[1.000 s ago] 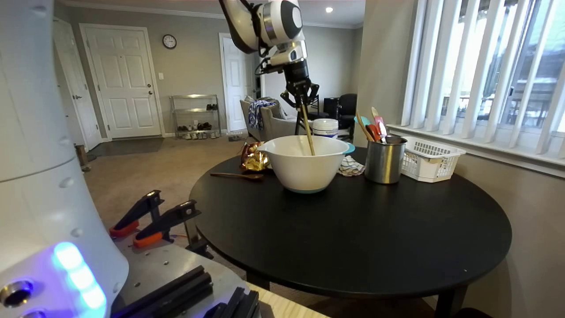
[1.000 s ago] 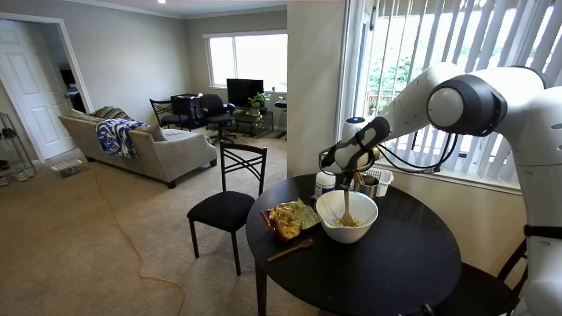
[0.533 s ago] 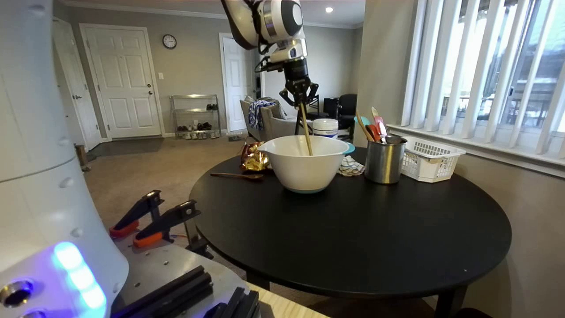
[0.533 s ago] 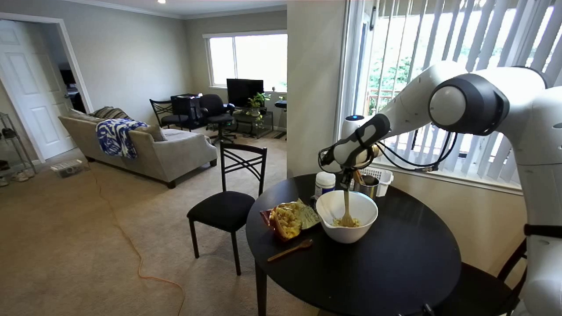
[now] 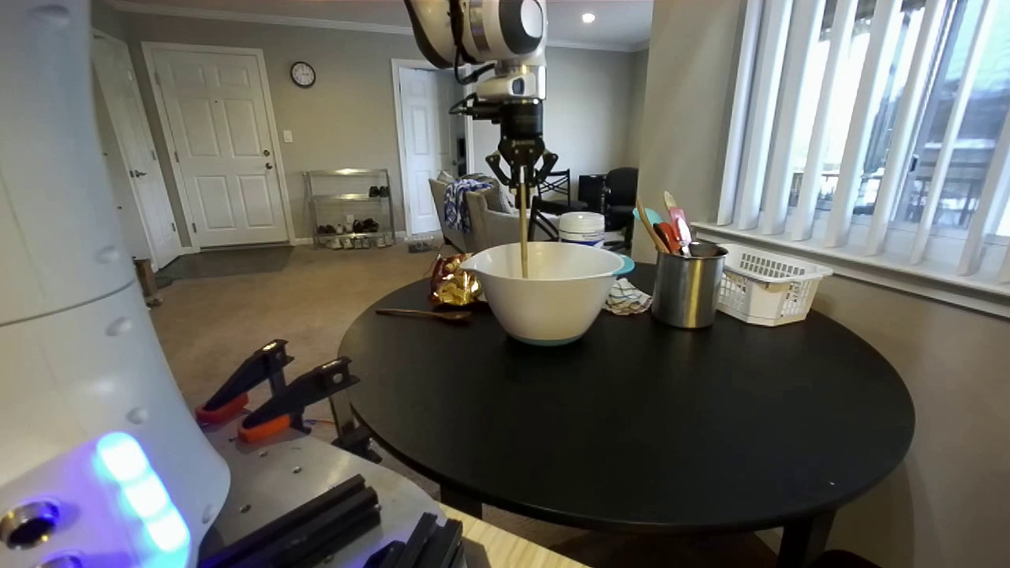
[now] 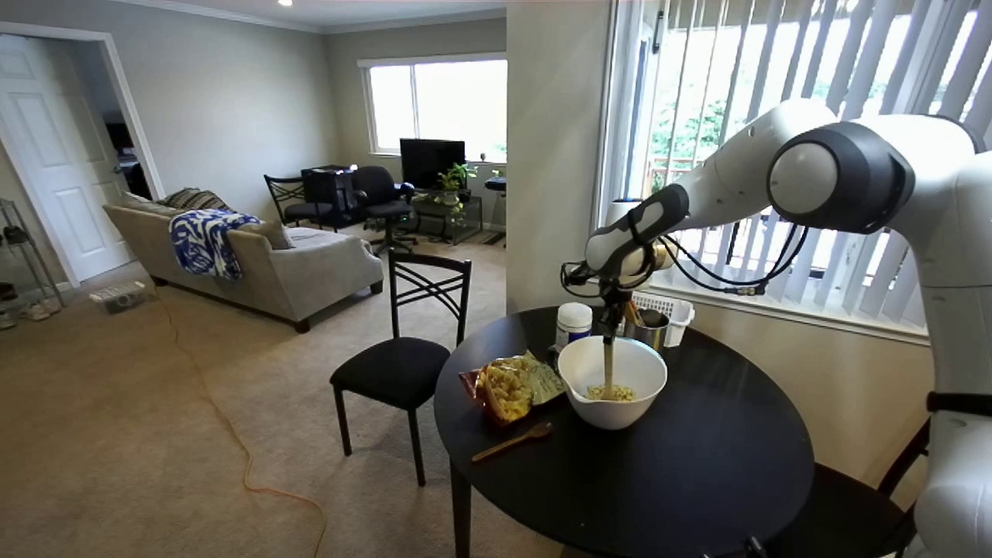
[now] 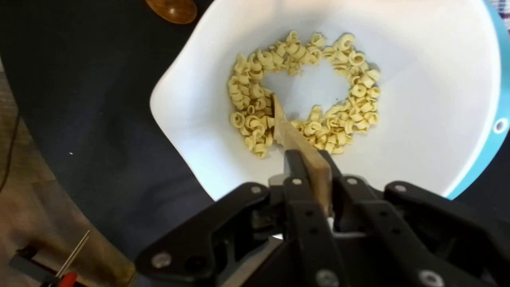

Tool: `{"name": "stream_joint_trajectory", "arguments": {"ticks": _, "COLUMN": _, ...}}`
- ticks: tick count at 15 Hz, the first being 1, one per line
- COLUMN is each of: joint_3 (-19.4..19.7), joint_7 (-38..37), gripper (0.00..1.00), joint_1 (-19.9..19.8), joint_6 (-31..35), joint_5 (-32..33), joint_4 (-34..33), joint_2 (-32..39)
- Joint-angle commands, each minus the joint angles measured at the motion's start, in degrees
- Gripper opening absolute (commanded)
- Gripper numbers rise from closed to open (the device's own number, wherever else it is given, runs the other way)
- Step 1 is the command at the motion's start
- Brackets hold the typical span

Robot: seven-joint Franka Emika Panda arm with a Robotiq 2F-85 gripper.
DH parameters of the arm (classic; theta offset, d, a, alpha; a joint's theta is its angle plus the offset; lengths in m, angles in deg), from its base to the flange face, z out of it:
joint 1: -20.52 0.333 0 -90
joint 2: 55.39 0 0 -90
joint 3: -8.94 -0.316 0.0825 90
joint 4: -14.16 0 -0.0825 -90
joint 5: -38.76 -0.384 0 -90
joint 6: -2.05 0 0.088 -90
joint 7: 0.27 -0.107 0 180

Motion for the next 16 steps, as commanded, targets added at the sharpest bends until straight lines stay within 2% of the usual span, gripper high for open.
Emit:
{"name": "stream_joint_trajectory", "arguments": {"ticks": 1, "joint_3": -2.4, "joint_7": 2.6, "gripper": 0.04, "joint_1": -1.8, "joint_6": -2.7, "joint_5": -4.5, "joint_4": 0.3, "joint_2": 1.0}}
{"name": "stream_joint_trajectory", "arguments": {"ticks": 5, "joint_3": -2.5, "joint_7": 2.5, "gripper": 0.04, "joint_1": -2.3, "joint_6": -2.1, "joint_5": -4.9, "joint_4": 0.5, "joint_2": 1.0}}
{"name": "stream_joint_trajectory", "arguments": {"ticks": 16, "joint_3": -0.8, "joint_7": 0.7, "gripper": 0.04, "joint_1": -0.8, "joint_6": 5.8, "joint_5": -1.5, "joint_4": 2.4, "joint_2": 0.3}}
